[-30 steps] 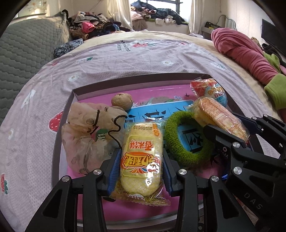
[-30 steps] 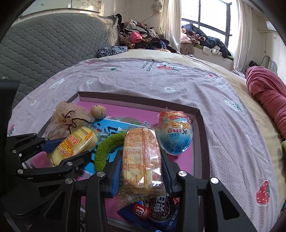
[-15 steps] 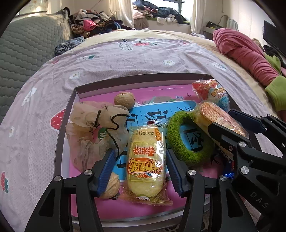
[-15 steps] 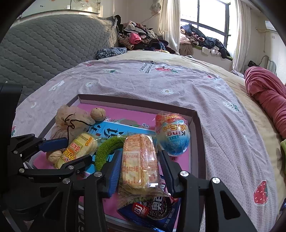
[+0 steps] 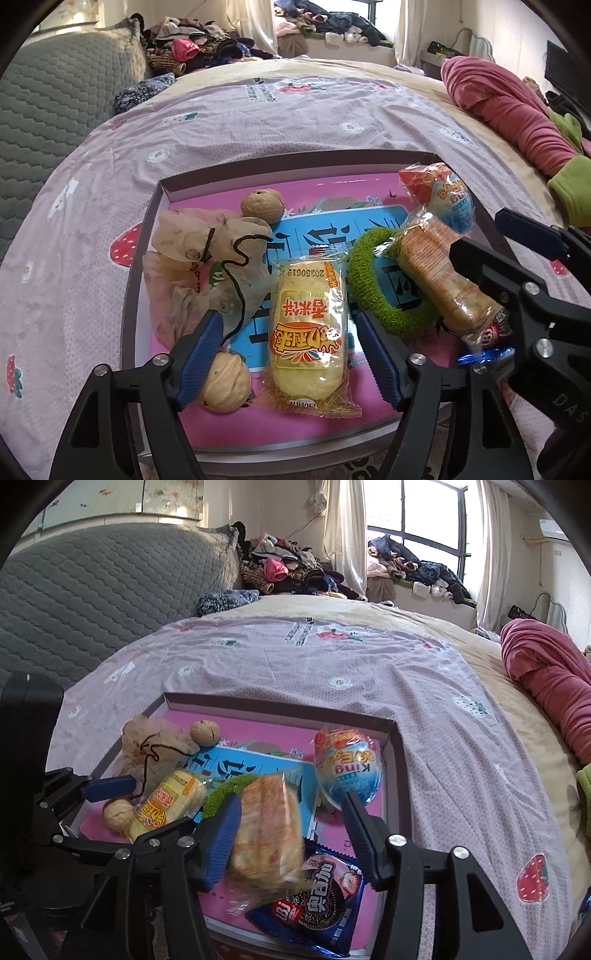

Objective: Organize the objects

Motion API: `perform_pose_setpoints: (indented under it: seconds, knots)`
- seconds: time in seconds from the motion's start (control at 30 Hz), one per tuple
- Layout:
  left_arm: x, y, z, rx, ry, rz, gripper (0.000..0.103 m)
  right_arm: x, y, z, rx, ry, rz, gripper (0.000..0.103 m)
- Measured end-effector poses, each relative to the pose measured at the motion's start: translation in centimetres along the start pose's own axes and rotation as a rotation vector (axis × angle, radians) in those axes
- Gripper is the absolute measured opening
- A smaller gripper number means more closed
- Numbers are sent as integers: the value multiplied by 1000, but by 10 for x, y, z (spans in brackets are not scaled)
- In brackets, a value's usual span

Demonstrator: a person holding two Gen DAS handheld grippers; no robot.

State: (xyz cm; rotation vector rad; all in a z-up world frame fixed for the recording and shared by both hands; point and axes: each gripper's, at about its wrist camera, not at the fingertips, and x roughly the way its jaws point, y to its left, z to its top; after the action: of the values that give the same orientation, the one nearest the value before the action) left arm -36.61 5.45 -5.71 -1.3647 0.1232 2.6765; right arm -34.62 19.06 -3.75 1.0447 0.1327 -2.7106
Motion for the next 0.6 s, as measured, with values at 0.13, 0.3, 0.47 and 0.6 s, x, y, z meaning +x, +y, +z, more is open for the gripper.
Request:
perform_pose_setpoints:
  seconds: [0.13, 0.3, 0.47, 0.6]
  knots:
    - [-4, 2, 1, -13, 1, -17, 79, -7, -6, 3, 23, -21, 1, 64]
    - [-10, 4, 2, -16, -2, -1, 81, -16, -13, 6, 54, -46, 4, 72]
    - [-22, 8, 4, -45, -31, -10, 88, -25, -16, 9, 70, -74, 6, 84]
    - [-33, 9, 5, -52, -63, 12, 92, -32, -17, 11, 87, -95, 26, 89]
